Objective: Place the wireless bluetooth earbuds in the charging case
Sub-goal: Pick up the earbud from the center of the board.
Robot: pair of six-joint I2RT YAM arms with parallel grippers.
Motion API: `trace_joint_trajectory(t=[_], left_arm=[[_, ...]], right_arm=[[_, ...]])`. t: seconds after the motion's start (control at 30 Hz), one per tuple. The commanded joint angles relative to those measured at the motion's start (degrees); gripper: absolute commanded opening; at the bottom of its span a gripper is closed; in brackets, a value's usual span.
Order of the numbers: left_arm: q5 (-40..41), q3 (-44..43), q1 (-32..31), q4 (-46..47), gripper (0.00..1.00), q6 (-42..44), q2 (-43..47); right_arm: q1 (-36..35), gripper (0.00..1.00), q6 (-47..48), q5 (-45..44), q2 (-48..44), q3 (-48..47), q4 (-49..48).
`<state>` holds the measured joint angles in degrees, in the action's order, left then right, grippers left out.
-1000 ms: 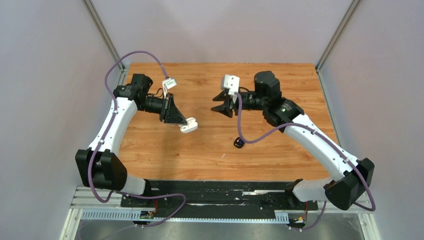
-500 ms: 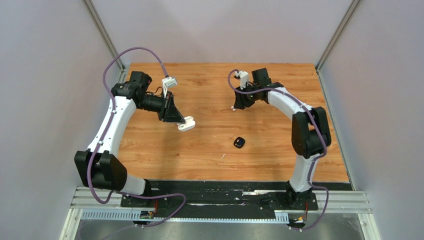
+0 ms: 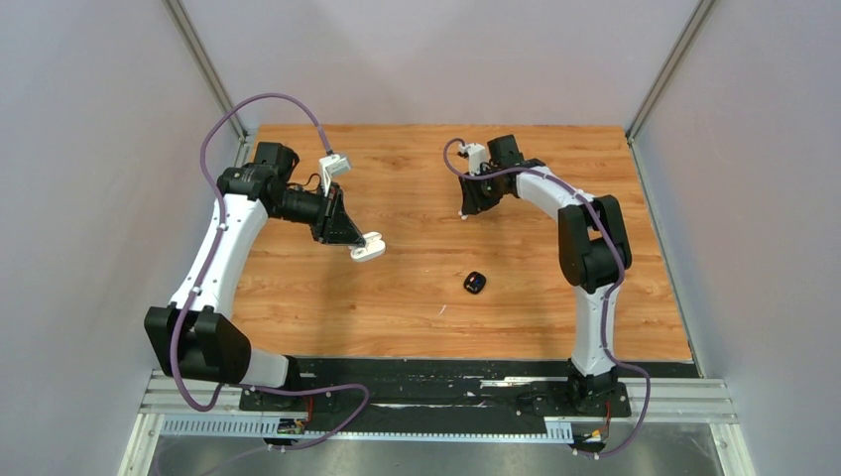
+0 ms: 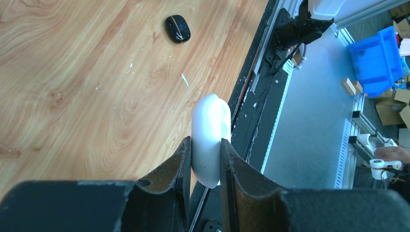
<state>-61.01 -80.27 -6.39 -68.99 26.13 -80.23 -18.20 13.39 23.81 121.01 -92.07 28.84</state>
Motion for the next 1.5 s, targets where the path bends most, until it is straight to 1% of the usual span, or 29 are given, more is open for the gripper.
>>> trace_joint_trajectory(t=[0.0,0.23,0.77,0.9,1.03,1.1,1.17,1.27,1.3,1.37,1.47], left_arm=[[-0.6,0.4,-0.2,-0.3,0.0,1.0,2.2],[-0.5,0.1,-0.1,0.1,0.0,0.4,2.2],[-0.3,1.6,0.2,0.5,0.0,0.3,2.6],[-0.1,1.9,0.2,0.4,0.0,0.2,2.7],[0.0,2.2,0.2,0.7,0.0,0.2,2.7],[0.1,2.2,0.2,0.8,0.0,0.0,2.7],[0.1,2.3,0.2,0.9,0.0,0.1,2.6],[0.0,2.3,0.2,1.0,0.0,0.1,2.5],[0.0,2.3,0.2,1.1,0.0,0.1,2.4],[-0.3,2.3,0.2,1.2,0.0,0.1,2.2],[-0.1,2.0,0.2,1.3,0.0,0.1,1.7]], right_arm=[[0.1,0.33,-1.2,-1.4,1.4,-2.8,-1.1],[0.1,0.32,-0.3,-3.8,4.0,-3.4,-1.9],[-0.9,0.31,0.3,-3.4,6.7,-4.2,-2.7],[-1.2,0.26,0.2,-3.5,6.8,-4.4,-2.7],[-1.2,0.15,0.1,-3.4,6.3,-4.0,-2.8],[-1.2,0.12,0.0,-3.4,5.6,-3.8,-2.8],[-1.2,0.06,-0.1,-3.1,4.8,-3.6,-2.8],[-1.2,0.04,-0.1,-2.4,3.3,-3.3,-2.8],[-1.2,0.0,0.2,-1.4,2.8,-3.2,-2.8],[-1.2,0.0,1.1,1.2,1.3,-2.9,-2.5],[-1.2,0.0,4.1,9.8,-2.2,-2.9,-0.4]])
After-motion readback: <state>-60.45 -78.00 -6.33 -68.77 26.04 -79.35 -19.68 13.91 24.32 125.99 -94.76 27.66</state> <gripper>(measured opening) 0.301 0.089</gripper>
